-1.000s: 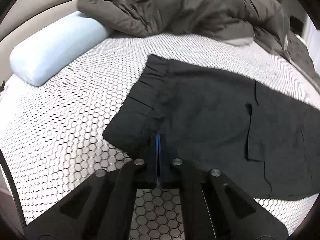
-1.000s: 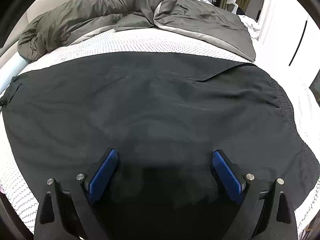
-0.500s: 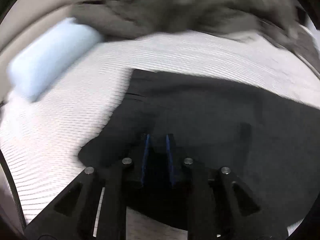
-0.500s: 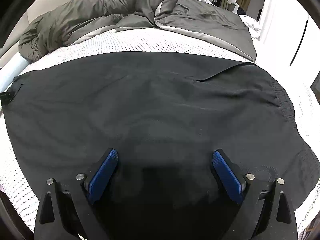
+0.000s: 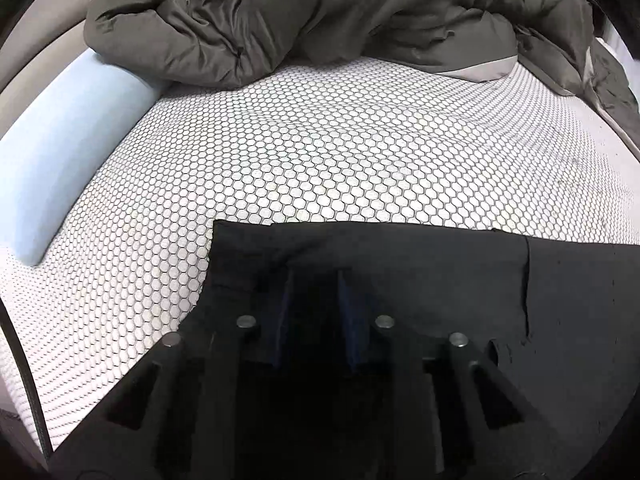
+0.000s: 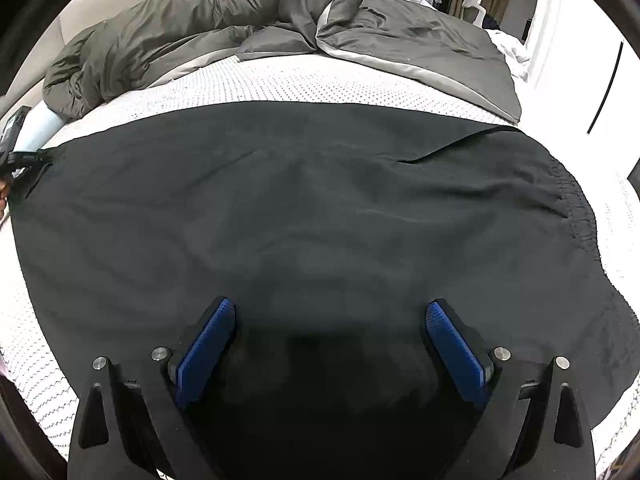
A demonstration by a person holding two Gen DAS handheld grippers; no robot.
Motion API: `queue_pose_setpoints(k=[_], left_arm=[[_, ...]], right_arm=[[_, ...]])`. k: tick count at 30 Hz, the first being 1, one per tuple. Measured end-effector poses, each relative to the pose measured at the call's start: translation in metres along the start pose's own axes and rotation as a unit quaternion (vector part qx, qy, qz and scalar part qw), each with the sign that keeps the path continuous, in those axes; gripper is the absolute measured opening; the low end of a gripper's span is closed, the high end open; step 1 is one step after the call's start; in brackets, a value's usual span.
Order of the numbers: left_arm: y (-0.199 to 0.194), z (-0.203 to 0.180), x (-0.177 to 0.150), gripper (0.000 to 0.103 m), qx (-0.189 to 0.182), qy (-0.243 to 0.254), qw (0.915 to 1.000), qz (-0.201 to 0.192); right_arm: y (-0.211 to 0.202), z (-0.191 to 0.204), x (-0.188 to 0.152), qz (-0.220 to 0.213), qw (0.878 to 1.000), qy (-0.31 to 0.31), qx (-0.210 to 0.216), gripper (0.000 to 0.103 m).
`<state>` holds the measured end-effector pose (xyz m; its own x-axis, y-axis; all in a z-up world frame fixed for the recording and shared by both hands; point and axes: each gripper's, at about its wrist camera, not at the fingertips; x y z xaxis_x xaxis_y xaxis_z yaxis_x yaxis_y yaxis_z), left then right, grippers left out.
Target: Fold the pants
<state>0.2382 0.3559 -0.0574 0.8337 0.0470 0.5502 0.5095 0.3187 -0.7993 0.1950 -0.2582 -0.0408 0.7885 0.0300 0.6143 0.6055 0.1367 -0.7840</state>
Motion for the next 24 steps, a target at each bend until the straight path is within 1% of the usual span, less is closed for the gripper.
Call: queue_pose_setpoints(k=[1, 2, 4, 5, 7, 8, 9, 10, 12, 13, 14, 15, 16, 17, 18, 19, 20, 21, 22, 23, 24], left_arm=[[-0.01, -0.003, 0.001, 0.021, -0.006, -0.004, 0.9999, -0.014], [-0.023, -0.008, 0.0, 0.022, -0.029, -0.007, 0.9988, -0.039], [-0.048, -0.023, -0.005, 0.022, -0.071, -0.012, 0.9954, -0.063], [-0.059, -0.034, -0.007, 0.022, -0.086, -0.007, 0.9935, -0.075], [-0.088, -0.07, -0.016, 0.028, -0.091, 0.019, 0.99, -0.106], [-0.098, -0.091, -0.019, 0.039, -0.098, 0.038, 0.9871, -0.121], [-0.108, -0.115, -0.023, 0.054, -0.11, 0.054, 0.9831, -0.136], [-0.117, -0.145, -0.026, 0.06, -0.132, 0.081, 0.9765, -0.15], [-0.138, -0.203, -0.043, 0.082, -0.169, 0.112, 0.9636, -0.175], [-0.15, -0.241, -0.056, 0.085, -0.19, 0.14, 0.9549, -0.18], [-0.152, -0.269, -0.063, 0.085, -0.206, 0.162, 0.9479, -0.182], [-0.152, -0.298, -0.069, 0.086, -0.222, 0.198, 0.9388, -0.174], [-0.153, -0.329, -0.079, 0.086, -0.228, 0.24, 0.93, -0.161], [-0.153, -0.354, -0.087, 0.086, -0.222, 0.277, 0.923, -0.148], [-0.151, -0.372, -0.096, 0.086, -0.208, 0.305, 0.9188, -0.141], [-0.149, -0.385, -0.105, 0.086, -0.192, 0.316, 0.9202, -0.13], [-0.144, -0.389, -0.109, 0.086, -0.186, 0.318, 0.9221, -0.119], [-0.138, -0.386, -0.107, 0.089, -0.198, 0.305, 0.9247, -0.115], [-0.134, -0.38, -0.106, 0.091, -0.214, 0.283, 0.9291, -0.105], [-0.13, -0.373, -0.105, 0.093, -0.223, 0.263, 0.9341, -0.093], [-0.132, -0.373, -0.11, 0.094, -0.22, 0.258, 0.9365, -0.092]], right_arm=[[0.0, 0.0, 0.0, 0.0, 1.0, 0.0, -0.001, 0.097], [0.0, 0.001, 0.0, 0.0, 1.0, -0.001, -0.001, 0.098], [0.001, 0.001, 0.0, 0.0, 1.0, 0.001, 0.002, 0.098], [0.001, 0.001, 0.001, 0.0, 1.0, 0.003, 0.004, 0.098], [-0.001, 0.002, 0.001, 0.001, 1.0, 0.003, 0.006, 0.098], [-0.002, 0.003, 0.001, 0.002, 1.0, 0.002, 0.01, 0.098], [-0.004, 0.006, 0.001, 0.003, 1.0, 0.001, 0.013, 0.098], [-0.008, 0.011, 0.001, 0.0, 1.0, -0.004, 0.015, 0.098], [-0.017, 0.024, -0.002, -0.01, 0.999, -0.02, 0.023, 0.098], [-0.023, 0.032, -0.004, -0.014, 0.999, -0.031, 0.032, 0.098], [-0.029, 0.042, -0.007, -0.017, 0.998, -0.049, 0.047, 0.098], [-0.034, 0.053, -0.012, -0.019, 0.995, -0.071, 0.061, 0.098], [-0.036, 0.063, -0.018, -0.017, 0.993, -0.096, 0.071, 0.098], [-0.037, 0.068, -0.024, -0.012, 0.991, -0.114, 0.07, 0.098], [-0.035, 0.07, -0.029, -0.007, 0.989, -0.134, 0.063, 0.098], [-0.033, 0.063, -0.034, -0.002, 0.988, -0.144, 0.053, 0.098], [-0.032, 0.052, -0.035, 0.002, 0.989, -0.141, 0.047, 0.098], [-0.033, 0.036, -0.035, 0.004, 0.991, -0.129, 0.042, 0.098], [-0.035, 0.013, -0.033, 0.004, 0.994, -0.104, 0.044, 0.098], [-0.036, -0.014, -0.031, 0.003, 0.997, -0.068, 0.044, 0.098], [-0.036, -0.048, -0.029, 0.005, 0.999, -0.02, 0.041, 0.097]])
Point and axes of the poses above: each gripper's, at about its wrist camera, not at the fingertips, and y roughly the way its jaws point, z to its left, x to its top, and after that the axes turned 15 degrees about y, right-handed
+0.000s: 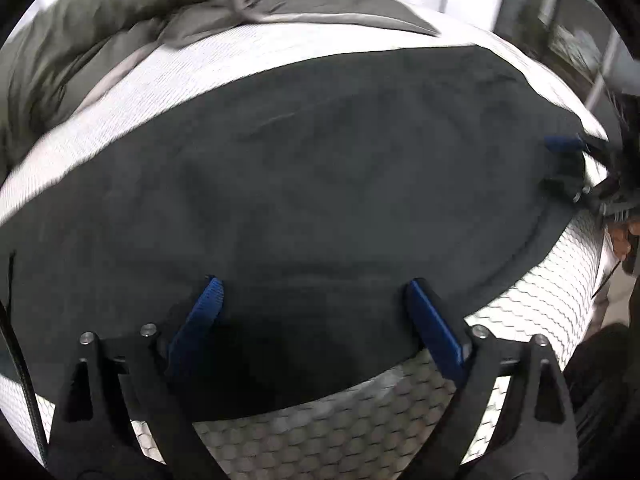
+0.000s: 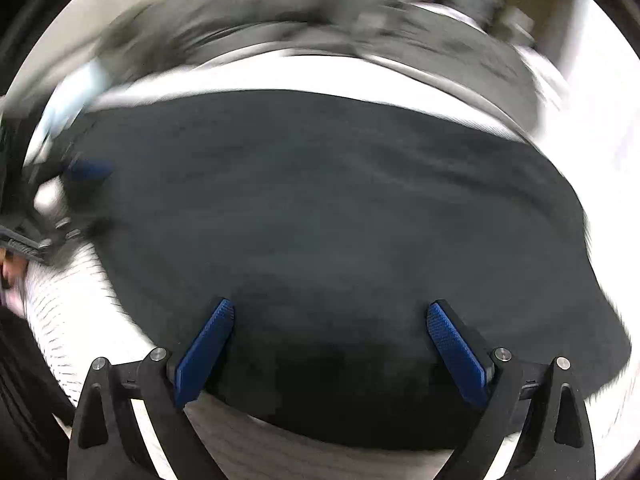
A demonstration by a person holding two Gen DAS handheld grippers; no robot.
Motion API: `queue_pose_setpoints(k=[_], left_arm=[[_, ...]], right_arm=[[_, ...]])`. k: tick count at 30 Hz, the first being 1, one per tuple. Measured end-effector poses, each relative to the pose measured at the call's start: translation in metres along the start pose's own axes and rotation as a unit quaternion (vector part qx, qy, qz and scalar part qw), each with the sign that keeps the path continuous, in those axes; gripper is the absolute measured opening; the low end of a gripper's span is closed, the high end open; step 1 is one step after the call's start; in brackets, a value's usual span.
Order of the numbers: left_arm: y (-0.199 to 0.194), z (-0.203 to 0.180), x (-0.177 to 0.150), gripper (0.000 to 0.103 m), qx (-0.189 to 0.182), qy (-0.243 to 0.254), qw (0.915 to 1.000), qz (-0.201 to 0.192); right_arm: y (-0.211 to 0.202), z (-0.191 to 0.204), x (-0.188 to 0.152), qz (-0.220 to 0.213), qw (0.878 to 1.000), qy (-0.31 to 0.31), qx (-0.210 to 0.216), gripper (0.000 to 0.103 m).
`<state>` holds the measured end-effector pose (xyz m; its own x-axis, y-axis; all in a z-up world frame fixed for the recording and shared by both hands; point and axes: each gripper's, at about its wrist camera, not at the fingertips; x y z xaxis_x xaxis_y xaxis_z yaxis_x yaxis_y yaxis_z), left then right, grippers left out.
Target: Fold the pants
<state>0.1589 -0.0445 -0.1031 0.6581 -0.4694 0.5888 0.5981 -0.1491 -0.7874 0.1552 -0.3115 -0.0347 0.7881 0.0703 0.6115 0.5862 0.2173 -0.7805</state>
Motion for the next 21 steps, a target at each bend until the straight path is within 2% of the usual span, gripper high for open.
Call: queue_pose_setpoints(k=[1, 2, 3, 6, 7, 8, 10, 11, 13, 14, 15, 16, 18, 19, 21], left_arm=[[-0.001, 0.003, -0.003, 0.096, 0.006, 0.002, 1.0, 0.002], [-0.003, 0.003, -0.007, 0.098, 0.009, 0.004, 0.9999, 0.003], [-0.003, 0.003, -0.007, 0.099, 0.01, 0.001, 0.9999, 0.003], [-0.006, 0.008, -0.007, 0.098, 0.018, -0.003, 0.9998, 0.009], [-0.007, 0.027, -0.003, 0.095, 0.021, 0.0, 0.9998, 0.007], [-0.016, 0.028, -0.001, 0.086, 0.02, 0.002, 0.9998, -0.003], [-0.037, 0.037, 0.006, 0.086, 0.024, -0.012, 0.9989, -0.039], [-0.042, 0.04, 0.012, 0.086, 0.028, -0.023, 0.9979, -0.053], [-0.031, 0.046, 0.025, 0.085, 0.018, -0.034, 0.9975, -0.059], [-0.024, 0.046, 0.033, 0.079, 0.004, -0.039, 0.9978, -0.053], [-0.013, 0.041, 0.041, 0.066, -0.016, -0.039, 0.9979, -0.048], [-0.002, 0.032, 0.047, 0.06, -0.04, -0.034, 0.9978, -0.042], [0.017, 0.025, 0.058, 0.034, -0.056, -0.01, 0.9982, -0.016], [0.022, 0.02, 0.059, 0.032, -0.04, 0.006, 0.9991, -0.006], [0.019, 0.022, 0.057, 0.03, -0.037, 0.011, 0.9992, -0.008]], right_arm=[[-0.002, -0.024, 0.0, -0.007, 0.999, 0.031, -0.026, 0.097], [-0.006, -0.052, -0.002, -0.018, 0.995, 0.063, -0.079, 0.096], [-0.011, -0.071, -0.004, -0.026, 0.99, 0.082, -0.112, 0.094], [-0.028, -0.095, -0.009, -0.055, 0.982, 0.11, -0.14, 0.09], [-0.029, -0.091, -0.009, -0.06, 0.982, 0.105, -0.147, 0.09], [-0.031, -0.083, -0.008, -0.064, 0.981, 0.094, -0.156, 0.09], [-0.038, -0.063, -0.003, -0.076, 0.985, 0.079, -0.132, 0.09], [-0.041, -0.048, 0.002, -0.082, 0.988, 0.079, -0.102, 0.09], [-0.039, -0.017, 0.014, -0.087, 0.992, 0.068, -0.058, 0.09], [-0.029, 0.006, 0.023, -0.078, 0.995, 0.048, -0.045, 0.09], [-0.016, 0.03, 0.03, -0.065, 0.997, 0.023, -0.035, 0.09], [0.0, 0.053, 0.035, -0.046, 0.999, -0.008, -0.024, 0.088], [0.026, 0.086, 0.035, -0.006, 0.998, -0.066, -0.01, 0.08], [0.038, 0.095, 0.031, 0.003, 0.995, -0.096, -0.025, 0.08], [0.044, 0.087, 0.03, -0.003, 0.994, -0.101, -0.049, 0.08]])
Point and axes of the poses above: each gripper's, at about its wrist camera, not at the fingertips, and y roughly the way its jaws point, z to its left, x to its top, and after that the axes turned 15 degrees about y, right-handed
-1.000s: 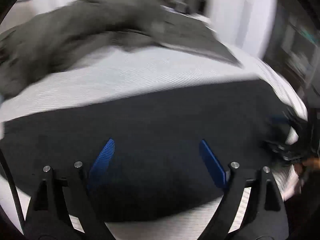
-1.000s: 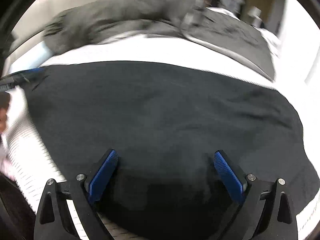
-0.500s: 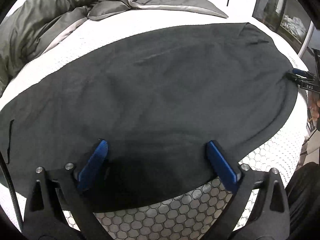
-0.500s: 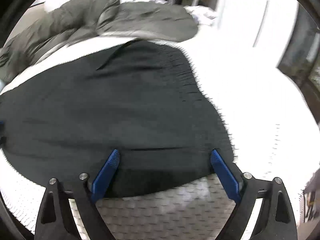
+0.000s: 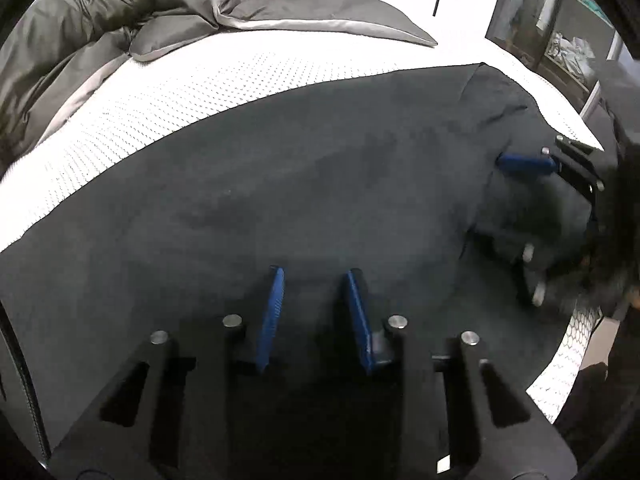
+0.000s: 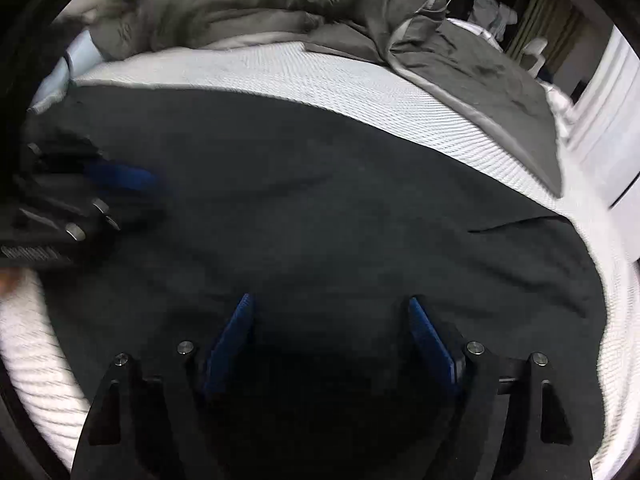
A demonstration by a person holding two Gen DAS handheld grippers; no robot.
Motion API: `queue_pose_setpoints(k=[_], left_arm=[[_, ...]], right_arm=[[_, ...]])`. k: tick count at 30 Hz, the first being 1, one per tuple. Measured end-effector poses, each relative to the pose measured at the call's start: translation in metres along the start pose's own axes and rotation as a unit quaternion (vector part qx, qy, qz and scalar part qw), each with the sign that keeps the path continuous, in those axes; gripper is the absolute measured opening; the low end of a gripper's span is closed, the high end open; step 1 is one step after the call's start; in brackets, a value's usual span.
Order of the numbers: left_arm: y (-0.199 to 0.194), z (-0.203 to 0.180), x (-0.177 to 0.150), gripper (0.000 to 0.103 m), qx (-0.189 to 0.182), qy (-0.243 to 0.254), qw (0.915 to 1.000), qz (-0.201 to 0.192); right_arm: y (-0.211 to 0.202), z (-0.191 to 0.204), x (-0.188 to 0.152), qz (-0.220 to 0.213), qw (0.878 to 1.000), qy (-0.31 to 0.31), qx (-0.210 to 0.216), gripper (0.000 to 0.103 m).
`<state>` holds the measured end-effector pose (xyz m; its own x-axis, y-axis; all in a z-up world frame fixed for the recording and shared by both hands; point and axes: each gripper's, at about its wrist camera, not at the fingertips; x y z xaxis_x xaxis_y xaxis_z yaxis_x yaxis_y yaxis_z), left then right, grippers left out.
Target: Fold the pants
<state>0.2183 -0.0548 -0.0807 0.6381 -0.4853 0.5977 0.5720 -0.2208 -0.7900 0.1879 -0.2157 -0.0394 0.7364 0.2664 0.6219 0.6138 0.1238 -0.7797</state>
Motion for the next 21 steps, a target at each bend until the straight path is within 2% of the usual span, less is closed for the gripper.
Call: queue_pose_setpoints(k=[1, 3, 4, 5, 6, 7, 8, 9, 12, 14, 16, 19, 20, 21], left_arm=[[-0.004, 0.005, -0.004, 0.03, 0.011, 0.0, 0.9999, 0.0], [-0.007, 0.026, -0.011, 0.031, 0.067, 0.003, 0.9977, 0.011], [-0.006, 0.042, -0.018, 0.032, 0.106, -0.002, 0.9941, 0.022], [-0.005, 0.056, -0.026, 0.039, 0.133, -0.015, 0.9905, 0.032], [-0.007, 0.071, -0.033, 0.047, 0.148, -0.037, 0.9875, 0.037], [-0.01, 0.085, -0.039, 0.047, 0.151, -0.062, 0.9859, 0.037], [-0.013, 0.092, -0.042, 0.047, 0.153, -0.073, 0.9848, 0.037], [-0.017, 0.096, -0.044, 0.044, 0.154, -0.081, 0.9842, 0.034], [-0.039, 0.091, -0.038, 0.044, 0.114, -0.097, 0.9886, -0.007], [-0.042, 0.084, -0.023, 0.044, 0.087, -0.087, 0.992, -0.027], [-0.03, 0.073, -0.001, 0.044, 0.08, -0.062, 0.9945, -0.026], [0.001, 0.054, 0.031, 0.044, 0.065, -0.02, 0.9977, -0.008], [0.011, 0.051, 0.035, 0.044, 0.064, -0.008, 0.9979, 0.007], [0.021, 0.049, 0.036, 0.044, 0.069, -0.005, 0.9973, 0.026]], right_arm=[[-0.001, -0.017, 0.0, 0.0, 1.0, 0.025, 0.0, 0.08], [-0.006, -0.067, -0.003, -0.011, 0.995, 0.086, -0.056, 0.081], [-0.007, -0.1, -0.008, -0.019, 0.984, 0.12, -0.129, 0.08], [-0.006, -0.123, -0.014, -0.02, 0.974, 0.143, -0.176, 0.08], [-0.006, -0.143, -0.02, -0.025, 0.964, 0.167, -0.205, 0.082], [-0.008, -0.159, -0.026, -0.032, 0.96, 0.192, -0.203, 0.084], [-0.011, -0.167, -0.03, -0.038, 0.961, 0.209, -0.177, 0.084], [-0.014, -0.167, -0.031, -0.04, 0.961, 0.209, -0.174, 0.084], [-0.035, -0.143, -0.022, -0.061, 0.963, 0.179, -0.194, 0.084], [-0.048, -0.12, -0.009, -0.077, 0.97, 0.176, -0.15, 0.086], [-0.042, -0.091, 0.015, -0.071, 0.981, 0.161, -0.081, 0.086], [-0.009, -0.028, 0.046, -0.031, 0.996, 0.087, -0.007, 0.086], [0.003, -0.011, 0.052, -0.023, 0.998, 0.057, 0.003, 0.085], [0.021, 0.006, 0.059, -0.005, 1.0, 0.026, -0.003, 0.084]])
Point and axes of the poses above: each gripper's, at about its wrist camera, not at the fingertips, and y roughly the way its jaws point, z to its left, x to its top, and after that the axes turned 15 degrees about y, right-handed
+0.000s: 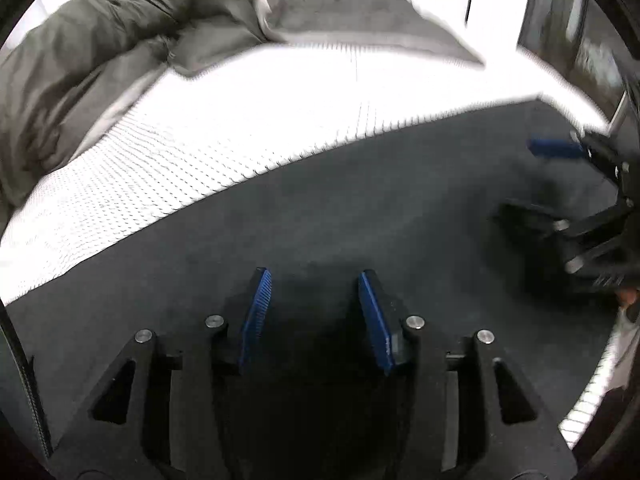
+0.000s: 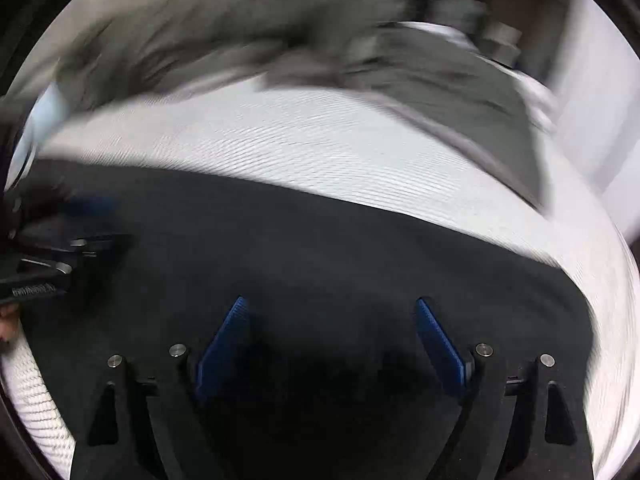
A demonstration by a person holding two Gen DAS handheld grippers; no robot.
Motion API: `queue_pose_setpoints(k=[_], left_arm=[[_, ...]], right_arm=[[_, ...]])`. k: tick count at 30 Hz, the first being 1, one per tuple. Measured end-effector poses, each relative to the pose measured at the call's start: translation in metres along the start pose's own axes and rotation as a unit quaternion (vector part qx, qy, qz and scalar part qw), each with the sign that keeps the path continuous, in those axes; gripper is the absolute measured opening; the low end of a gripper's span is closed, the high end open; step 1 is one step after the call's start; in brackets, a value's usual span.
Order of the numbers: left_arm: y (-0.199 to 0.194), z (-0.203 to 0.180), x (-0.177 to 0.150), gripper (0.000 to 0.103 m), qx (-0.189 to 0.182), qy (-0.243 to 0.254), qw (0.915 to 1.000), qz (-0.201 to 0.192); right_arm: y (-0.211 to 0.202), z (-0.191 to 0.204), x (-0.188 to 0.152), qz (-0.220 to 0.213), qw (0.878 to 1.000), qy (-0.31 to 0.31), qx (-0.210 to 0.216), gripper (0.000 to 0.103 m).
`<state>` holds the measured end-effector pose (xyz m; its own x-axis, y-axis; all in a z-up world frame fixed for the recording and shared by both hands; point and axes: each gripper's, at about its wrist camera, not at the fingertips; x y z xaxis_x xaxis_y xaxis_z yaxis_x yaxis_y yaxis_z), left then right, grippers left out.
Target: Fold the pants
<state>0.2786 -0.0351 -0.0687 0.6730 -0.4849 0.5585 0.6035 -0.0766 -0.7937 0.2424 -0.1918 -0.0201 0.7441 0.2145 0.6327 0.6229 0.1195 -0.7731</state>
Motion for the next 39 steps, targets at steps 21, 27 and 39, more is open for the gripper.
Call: queue_pose_setpoints(k=[21, 27, 39], left_arm=[[-0.023, 0.071, -0.007, 0.047, 0.033, -0.106, 0.9925, -0.05], [0.01, 0.058, 0.003, 0.047, 0.033, -0.101, 0.9943, 0.002], [-0.033, 0.079, -0.029, 0.048, 0.029, -0.145, 0.9885, -0.033]], right_arm=[[-0.016, -0.047, 0.013, -0.036, 0.997, 0.026, -0.056, 0.087], [0.034, -0.033, 0.017, 0.02, 0.999, 0.016, -0.042, 0.087], [-0.05, -0.121, -0.025, -0.006, 0.988, 0.077, -0.133, 0.081]])
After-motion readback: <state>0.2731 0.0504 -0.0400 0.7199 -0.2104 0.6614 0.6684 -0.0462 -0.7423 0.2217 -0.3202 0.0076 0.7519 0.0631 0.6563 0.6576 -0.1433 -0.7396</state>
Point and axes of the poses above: each gripper's, at about its wrist camera, not at the fingertips, and y roughly the way its jaws point, z to its left, x to its top, and after that the axes turned 15 degrees about y, right-handed
